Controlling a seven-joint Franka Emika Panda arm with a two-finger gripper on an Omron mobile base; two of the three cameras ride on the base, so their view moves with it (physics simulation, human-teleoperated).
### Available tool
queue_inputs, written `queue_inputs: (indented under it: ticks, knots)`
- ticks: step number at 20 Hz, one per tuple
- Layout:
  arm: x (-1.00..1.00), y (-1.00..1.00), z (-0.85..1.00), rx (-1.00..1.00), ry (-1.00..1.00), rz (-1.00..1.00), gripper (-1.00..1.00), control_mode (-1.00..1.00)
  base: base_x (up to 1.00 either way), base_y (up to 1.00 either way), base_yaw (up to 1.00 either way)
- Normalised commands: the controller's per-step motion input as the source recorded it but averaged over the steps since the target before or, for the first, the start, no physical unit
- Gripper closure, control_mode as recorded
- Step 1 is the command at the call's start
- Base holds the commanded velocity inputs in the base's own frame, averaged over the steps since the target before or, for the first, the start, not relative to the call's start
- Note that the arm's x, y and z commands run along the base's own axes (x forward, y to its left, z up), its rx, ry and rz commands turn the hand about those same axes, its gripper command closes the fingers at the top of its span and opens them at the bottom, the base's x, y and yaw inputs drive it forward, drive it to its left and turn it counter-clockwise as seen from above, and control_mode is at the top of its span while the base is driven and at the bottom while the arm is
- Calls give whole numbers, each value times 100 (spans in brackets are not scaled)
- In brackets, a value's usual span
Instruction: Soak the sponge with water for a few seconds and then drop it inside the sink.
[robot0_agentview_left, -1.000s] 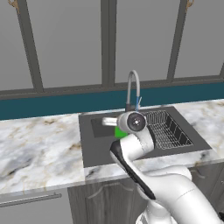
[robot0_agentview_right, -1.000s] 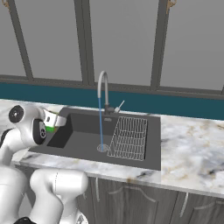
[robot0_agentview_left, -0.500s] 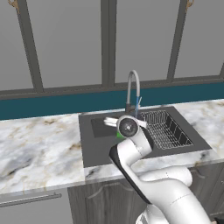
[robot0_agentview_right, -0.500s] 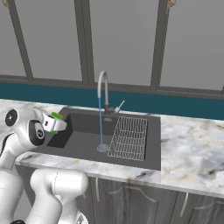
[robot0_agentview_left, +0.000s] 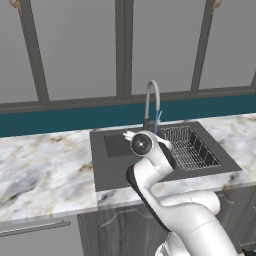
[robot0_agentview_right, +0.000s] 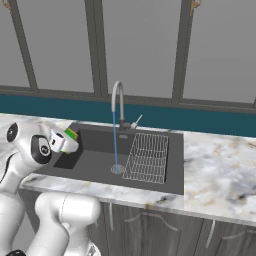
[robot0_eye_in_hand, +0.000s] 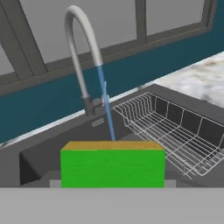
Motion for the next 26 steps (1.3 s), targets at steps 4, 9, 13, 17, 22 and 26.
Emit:
queue_inputs:
  ticks: [4, 9, 13, 17, 22, 26]
  knots:
    - [0, -31, 0, 2, 0, -10, 100, -100, 0, 0, 0]
    - [0, -35, -7, 4, 2, -6, 100, -100, 0, 0, 0]
    - [0, -33, -17, 3, 3, -3, 100, -100, 0, 0, 0]
    - [0, -20, -15, 2, 0, -3, 100, -100, 0, 0, 0]
    - [0, -12, -1, 1, 0, -3, 100, -100, 0, 0, 0]
    - [0, -6, -8, 0, 0, -4, 100, -100, 0, 0, 0]
